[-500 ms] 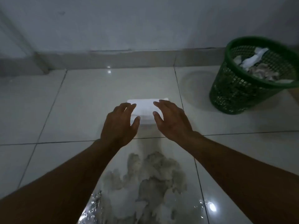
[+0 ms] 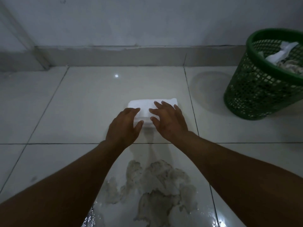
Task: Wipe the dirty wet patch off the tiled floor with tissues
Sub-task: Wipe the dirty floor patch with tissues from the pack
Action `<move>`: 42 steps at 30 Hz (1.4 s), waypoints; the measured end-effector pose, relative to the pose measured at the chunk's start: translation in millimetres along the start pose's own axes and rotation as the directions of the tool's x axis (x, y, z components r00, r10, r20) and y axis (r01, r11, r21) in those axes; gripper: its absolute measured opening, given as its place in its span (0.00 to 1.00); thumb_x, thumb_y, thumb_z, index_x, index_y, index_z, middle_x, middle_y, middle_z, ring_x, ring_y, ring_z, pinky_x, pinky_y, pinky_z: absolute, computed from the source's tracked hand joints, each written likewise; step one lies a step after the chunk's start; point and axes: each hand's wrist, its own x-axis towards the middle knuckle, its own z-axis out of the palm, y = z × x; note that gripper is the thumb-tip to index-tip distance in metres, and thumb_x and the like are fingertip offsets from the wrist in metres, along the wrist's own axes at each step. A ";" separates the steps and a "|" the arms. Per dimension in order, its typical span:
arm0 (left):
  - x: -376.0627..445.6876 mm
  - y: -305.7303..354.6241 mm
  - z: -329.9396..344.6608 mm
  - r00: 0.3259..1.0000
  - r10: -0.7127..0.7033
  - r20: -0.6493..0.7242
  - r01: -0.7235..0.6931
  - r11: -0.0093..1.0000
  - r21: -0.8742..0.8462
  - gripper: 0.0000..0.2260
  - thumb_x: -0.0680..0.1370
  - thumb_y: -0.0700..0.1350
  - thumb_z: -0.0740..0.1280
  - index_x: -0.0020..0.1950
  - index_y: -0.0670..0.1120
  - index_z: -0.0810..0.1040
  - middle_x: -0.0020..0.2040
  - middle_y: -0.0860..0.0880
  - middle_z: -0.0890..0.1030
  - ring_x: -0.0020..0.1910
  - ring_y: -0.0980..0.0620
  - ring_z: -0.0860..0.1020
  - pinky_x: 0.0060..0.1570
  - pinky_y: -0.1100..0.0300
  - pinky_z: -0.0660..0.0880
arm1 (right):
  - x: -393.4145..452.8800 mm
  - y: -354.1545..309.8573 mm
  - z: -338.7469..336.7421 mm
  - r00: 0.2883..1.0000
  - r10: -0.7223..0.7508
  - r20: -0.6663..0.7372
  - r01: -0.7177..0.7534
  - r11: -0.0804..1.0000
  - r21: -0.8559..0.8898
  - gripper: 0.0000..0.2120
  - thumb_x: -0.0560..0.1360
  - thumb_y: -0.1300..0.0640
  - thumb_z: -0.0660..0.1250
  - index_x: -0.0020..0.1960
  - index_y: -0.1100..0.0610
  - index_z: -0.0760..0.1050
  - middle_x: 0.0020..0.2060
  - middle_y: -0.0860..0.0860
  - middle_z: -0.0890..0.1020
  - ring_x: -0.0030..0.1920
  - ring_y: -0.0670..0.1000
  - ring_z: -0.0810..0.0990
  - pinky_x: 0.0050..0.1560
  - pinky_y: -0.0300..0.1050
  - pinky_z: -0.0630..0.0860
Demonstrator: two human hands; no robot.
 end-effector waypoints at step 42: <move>-1.0 -19.6 16.0 0.950 0.310 -0.019 -0.310 0.951 0.022 0.22 0.75 0.45 0.72 0.68 0.41 0.75 0.69 0.40 0.75 0.68 0.39 0.74 0.65 0.39 0.71 | -32.9 20.7 -4.0 0.949 -0.184 -0.256 0.174 0.983 -0.059 0.10 0.75 0.54 0.65 0.50 0.57 0.81 0.63 0.53 0.79 0.70 0.52 0.71 0.73 0.60 0.59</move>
